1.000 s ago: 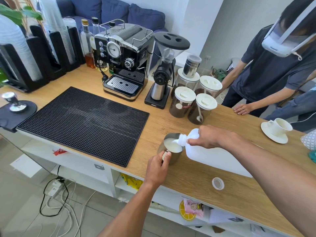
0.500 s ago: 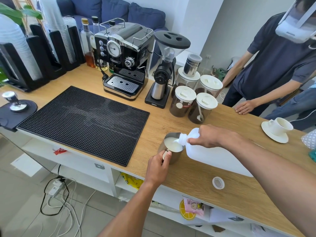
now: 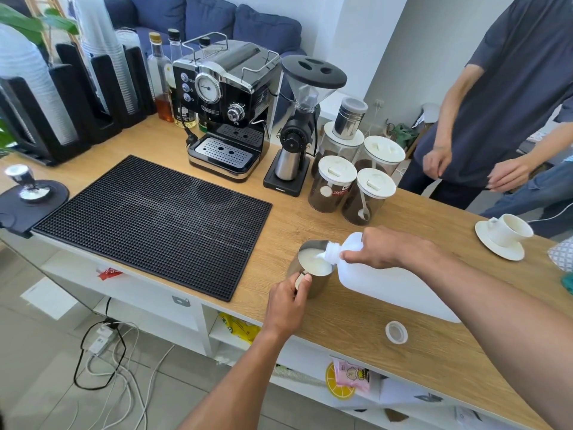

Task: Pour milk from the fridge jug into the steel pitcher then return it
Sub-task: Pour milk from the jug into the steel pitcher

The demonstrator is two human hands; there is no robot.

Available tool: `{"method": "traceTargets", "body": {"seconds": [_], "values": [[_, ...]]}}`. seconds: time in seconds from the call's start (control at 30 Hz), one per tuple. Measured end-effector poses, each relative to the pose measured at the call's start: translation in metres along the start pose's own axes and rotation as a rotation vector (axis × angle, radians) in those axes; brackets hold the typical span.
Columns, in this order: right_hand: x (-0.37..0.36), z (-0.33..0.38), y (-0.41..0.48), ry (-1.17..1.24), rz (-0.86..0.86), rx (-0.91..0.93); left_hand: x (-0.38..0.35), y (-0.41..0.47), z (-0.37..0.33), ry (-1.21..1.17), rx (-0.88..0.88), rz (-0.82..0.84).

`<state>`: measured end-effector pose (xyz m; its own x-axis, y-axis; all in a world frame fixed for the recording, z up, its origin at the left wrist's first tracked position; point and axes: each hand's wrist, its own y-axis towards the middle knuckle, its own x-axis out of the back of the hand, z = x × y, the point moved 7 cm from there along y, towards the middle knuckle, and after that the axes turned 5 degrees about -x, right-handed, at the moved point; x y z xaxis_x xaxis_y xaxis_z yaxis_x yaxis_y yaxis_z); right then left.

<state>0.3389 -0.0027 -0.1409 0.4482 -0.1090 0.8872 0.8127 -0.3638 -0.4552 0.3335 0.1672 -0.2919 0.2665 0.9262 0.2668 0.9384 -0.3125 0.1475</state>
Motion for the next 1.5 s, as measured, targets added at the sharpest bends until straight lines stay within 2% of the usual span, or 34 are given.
{"method": "traceTargets", "body": {"seconds": [0.23,0.73,1.13,1.3,1.5], "values": [[-0.002,-0.004,0.000,0.020,-0.010,-0.009,0.000,-0.001,0.001,0.003,0.003,0.004],[-0.014,-0.030,0.003,0.239,-0.050,-0.037,0.000,0.000,-0.003,0.042,0.037,0.027],[0.015,-0.061,-0.007,0.682,-0.203,-0.003,-0.005,0.005,-0.004,0.048,0.046,0.005],[0.007,-0.067,-0.016,1.004,-0.278,0.083,-0.006,0.006,-0.006,0.064,0.073,0.011],[-0.017,-0.064,-0.028,1.217,-0.401,0.065,-0.006,0.006,-0.014,0.045,0.085,0.050]]}}
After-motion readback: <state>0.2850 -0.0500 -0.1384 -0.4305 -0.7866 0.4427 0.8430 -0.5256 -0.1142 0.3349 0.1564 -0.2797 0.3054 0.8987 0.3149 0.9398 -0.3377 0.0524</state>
